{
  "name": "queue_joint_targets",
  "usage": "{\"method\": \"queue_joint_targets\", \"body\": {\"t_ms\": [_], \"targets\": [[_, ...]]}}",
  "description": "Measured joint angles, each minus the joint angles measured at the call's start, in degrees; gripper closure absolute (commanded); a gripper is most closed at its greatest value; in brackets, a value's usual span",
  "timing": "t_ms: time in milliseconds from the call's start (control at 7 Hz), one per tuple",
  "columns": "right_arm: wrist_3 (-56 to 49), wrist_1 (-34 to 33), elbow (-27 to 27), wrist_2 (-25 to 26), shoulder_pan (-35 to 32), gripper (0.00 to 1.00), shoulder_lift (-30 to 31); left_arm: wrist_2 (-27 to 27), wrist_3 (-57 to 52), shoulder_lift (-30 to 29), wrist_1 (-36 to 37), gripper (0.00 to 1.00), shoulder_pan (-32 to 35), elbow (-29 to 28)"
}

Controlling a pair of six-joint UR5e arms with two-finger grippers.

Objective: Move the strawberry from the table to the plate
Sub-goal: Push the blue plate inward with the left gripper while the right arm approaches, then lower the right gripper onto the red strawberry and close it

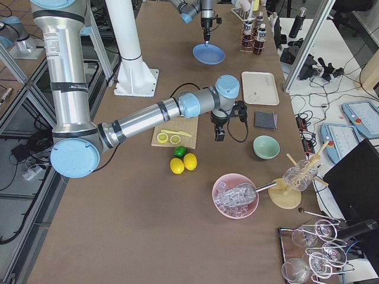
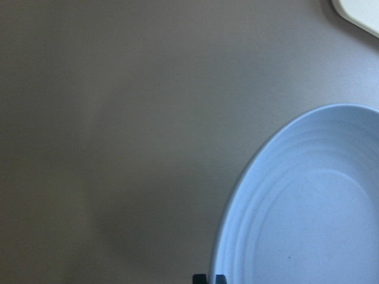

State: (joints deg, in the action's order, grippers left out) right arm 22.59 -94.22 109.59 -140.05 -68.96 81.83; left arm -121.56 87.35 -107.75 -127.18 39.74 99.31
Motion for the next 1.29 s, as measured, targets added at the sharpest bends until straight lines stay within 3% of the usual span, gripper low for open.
{"method": "queue_joint_targets", "body": {"t_ms": [286,571,857,1143,1286], "targets": [[10.9,2.1,-0.2,3.6,6.7,0.01,-4.6,9.2,3.5,-6.0,6.7,1.0,-8.5,-0.1],[27.1,14.3,-3.3,12.4,17.9,0.01,-6.9,14.8,5.3,-7.3,7.7,1.0,-14.0,-0.8],[36.8,20.7,-8.0,21.1,27.6,0.06,-10.6,16.8,5.7,-7.8,7.6,1.0,-16.0,-1.7],[38.3,21.6,-12.1,24.8,31.0,0.1,-13.2,17.1,5.8,-7.9,7.6,1.0,-16.2,-1.8],[37.6,21.7,-13.3,25.7,31.5,0.13,-13.5,17.1,5.8,-7.9,7.6,0.71,-16.3,-1.8]]}}
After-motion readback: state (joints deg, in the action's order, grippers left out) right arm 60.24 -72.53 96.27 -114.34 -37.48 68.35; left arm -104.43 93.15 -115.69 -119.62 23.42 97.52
